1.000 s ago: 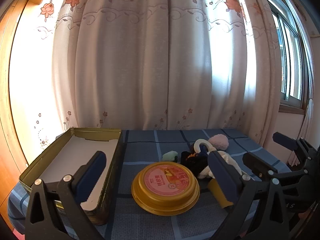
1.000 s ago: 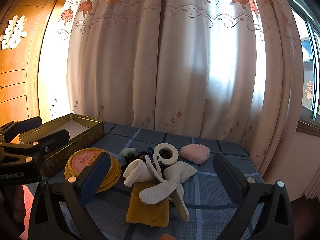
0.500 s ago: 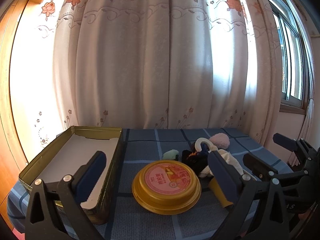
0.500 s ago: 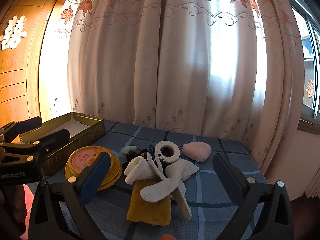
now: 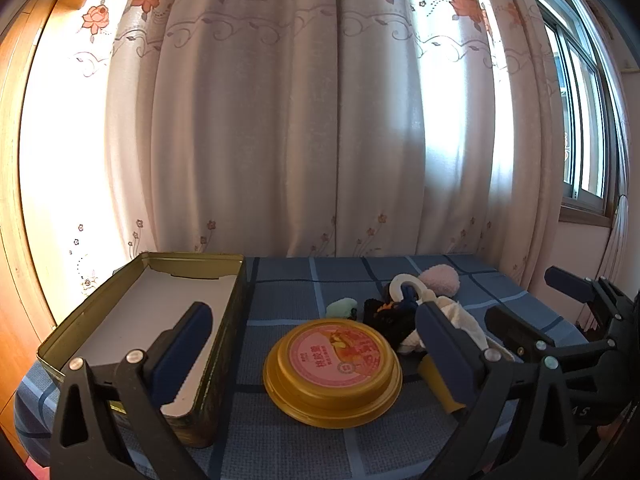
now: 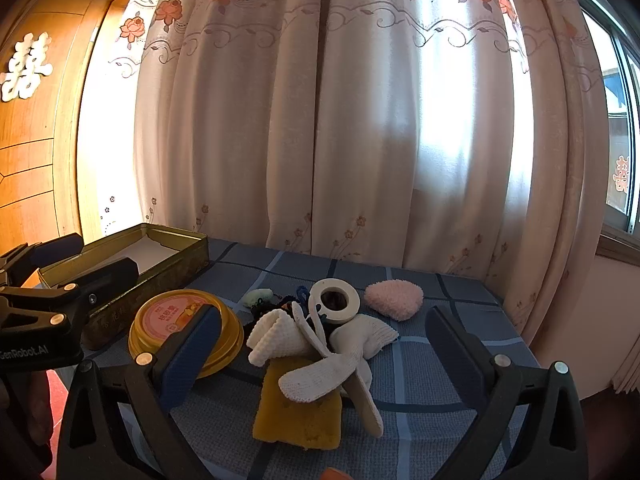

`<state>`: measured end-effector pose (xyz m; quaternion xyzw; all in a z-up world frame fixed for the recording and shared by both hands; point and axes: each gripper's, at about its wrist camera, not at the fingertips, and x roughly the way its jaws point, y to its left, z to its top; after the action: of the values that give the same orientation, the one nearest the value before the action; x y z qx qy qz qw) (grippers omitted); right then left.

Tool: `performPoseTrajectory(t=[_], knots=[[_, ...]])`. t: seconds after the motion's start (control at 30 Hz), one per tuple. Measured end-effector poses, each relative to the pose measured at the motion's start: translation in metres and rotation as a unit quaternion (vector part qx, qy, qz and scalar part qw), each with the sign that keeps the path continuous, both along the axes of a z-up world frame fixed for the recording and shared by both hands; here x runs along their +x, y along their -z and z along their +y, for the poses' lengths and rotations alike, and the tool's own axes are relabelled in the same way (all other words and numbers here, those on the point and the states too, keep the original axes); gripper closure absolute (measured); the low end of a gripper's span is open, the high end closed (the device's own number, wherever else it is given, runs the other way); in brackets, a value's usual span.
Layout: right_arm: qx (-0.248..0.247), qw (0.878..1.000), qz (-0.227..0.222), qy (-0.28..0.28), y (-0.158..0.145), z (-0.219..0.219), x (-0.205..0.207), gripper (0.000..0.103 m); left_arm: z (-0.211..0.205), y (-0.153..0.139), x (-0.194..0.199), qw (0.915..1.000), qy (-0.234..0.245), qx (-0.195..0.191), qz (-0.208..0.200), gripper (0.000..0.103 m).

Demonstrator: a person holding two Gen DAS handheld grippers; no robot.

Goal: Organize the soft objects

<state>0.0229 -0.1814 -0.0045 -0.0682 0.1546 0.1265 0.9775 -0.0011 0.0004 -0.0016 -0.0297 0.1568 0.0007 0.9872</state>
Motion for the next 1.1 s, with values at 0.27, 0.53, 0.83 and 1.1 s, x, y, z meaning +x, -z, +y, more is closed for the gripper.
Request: performPoseTrajectory(t=[0.27, 0.53, 0.83, 1.1], knots=[[0.000, 1.000, 0.000, 0.000, 0.000, 0.000, -0.001, 0.000, 0.000, 0.001, -0.001, 1.0000, 0.000, 0.000, 0.000, 0.000], [0.000, 1.000, 0.004, 0.001, 0.000, -0.001, 0.002, 0.000, 0.001, 0.003, -0.001, 1.0000, 0.000, 0.001, 0.001, 0.000], [0.040, 0.998, 0.053, 0.000, -0.004, -0.029, 0.029, 0.000, 0.001, 0.009, 0.009, 0.9999, -0.009, 0.008, 0.005, 0.000], [0.092, 0.984, 0.155, -0.011, 0.009, -0.053, 0.076, 0.011, 0.007, 0.011, 0.023, 0.9997, -0.019, -0.001, 0.014, 0.000]])
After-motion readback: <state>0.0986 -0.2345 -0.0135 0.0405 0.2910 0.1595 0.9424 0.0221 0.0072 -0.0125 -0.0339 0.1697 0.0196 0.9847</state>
